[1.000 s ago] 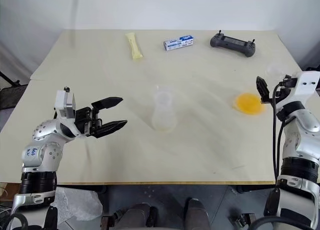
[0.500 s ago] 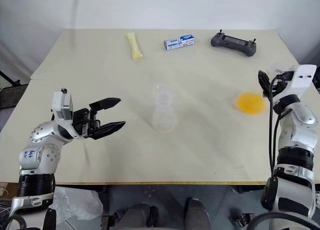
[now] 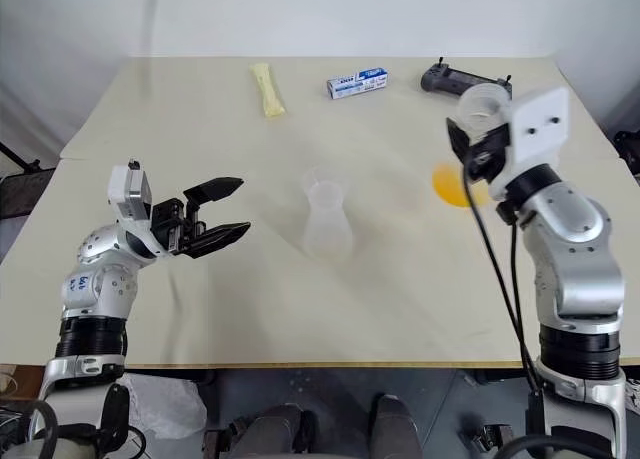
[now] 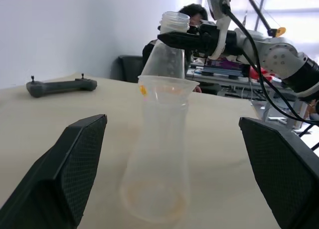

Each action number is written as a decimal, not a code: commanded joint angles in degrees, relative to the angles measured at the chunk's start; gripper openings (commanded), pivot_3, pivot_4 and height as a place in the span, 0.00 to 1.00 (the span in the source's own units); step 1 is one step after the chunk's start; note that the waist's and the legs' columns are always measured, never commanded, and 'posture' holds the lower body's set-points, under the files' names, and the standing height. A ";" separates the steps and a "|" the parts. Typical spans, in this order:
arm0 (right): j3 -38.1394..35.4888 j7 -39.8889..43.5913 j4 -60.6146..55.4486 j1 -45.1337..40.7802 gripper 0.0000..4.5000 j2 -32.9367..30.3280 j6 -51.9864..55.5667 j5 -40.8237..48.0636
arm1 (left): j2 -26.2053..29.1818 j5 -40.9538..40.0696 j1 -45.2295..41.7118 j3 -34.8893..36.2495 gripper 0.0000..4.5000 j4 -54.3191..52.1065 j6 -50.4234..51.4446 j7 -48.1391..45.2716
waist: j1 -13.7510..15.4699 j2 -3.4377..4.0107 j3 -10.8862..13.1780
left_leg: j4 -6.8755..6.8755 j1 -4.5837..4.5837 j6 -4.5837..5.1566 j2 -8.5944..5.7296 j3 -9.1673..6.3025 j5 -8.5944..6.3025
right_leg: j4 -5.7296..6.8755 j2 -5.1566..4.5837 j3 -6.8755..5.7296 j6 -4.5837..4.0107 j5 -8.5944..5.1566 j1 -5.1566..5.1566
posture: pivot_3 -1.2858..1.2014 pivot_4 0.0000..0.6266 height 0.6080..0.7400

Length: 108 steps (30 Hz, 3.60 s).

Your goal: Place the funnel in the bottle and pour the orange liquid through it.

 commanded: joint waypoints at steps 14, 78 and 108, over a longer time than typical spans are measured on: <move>26.93 2.69 -11.63 -11.57 0.55 -7.46 5.74 -31.95 | 0.64 3.99 -11.46 -2.38 1.00 16.74 -6.11 -14.04 | -0.15 -0.03 0.00 | -0.02 -0.08 0.02 -0.07 0.11 0.00 | 0.27 -0.05 0.02 0.00 0.00 -0.27 | 0.52 0.24 1.00; 28.47 7.19 1.61 -14.24 0.55 -4.07 -31.14 -66.57 | -2.21 3.82 -10.71 -2.00 1.00 15.12 -6.55 -12.69 | -0.38 -0.04 0.00 | -0.02 -0.08 0.02 -0.07 0.10 0.00 | 0.30 -0.03 0.01 0.00 0.00 -0.28 | 0.52 0.24 1.00; 27.26 5.52 4.89 -16.40 0.55 -4.56 -38.42 -68.90 | -3.65 3.61 -10.86 -0.69 1.00 15.81 -6.56 -12.61 | -0.55 -0.05 0.00 | -0.02 -0.08 0.02 -0.06 0.10 0.00 | 0.31 -0.03 0.01 0.00 0.00 -0.28 | 0.52 0.24 1.00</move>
